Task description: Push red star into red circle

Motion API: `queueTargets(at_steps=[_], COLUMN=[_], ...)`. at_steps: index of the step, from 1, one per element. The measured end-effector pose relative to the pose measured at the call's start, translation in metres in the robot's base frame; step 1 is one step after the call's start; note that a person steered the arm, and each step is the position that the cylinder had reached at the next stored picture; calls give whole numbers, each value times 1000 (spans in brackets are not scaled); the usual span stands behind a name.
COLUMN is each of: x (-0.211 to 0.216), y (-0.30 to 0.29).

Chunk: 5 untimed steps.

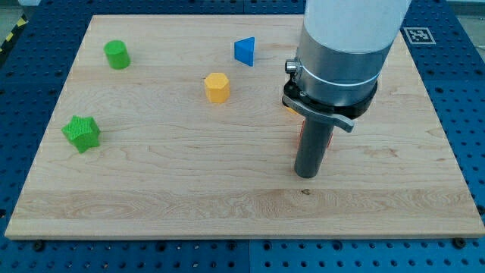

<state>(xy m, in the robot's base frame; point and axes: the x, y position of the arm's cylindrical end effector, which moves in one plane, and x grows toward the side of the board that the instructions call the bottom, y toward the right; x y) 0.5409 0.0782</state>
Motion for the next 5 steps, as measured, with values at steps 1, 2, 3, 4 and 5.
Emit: queueTargets(at_steps=[1,2,3,4,5], x=[0,0,-6,-17,-18], y=[-32,-36,-36,-33,-4])
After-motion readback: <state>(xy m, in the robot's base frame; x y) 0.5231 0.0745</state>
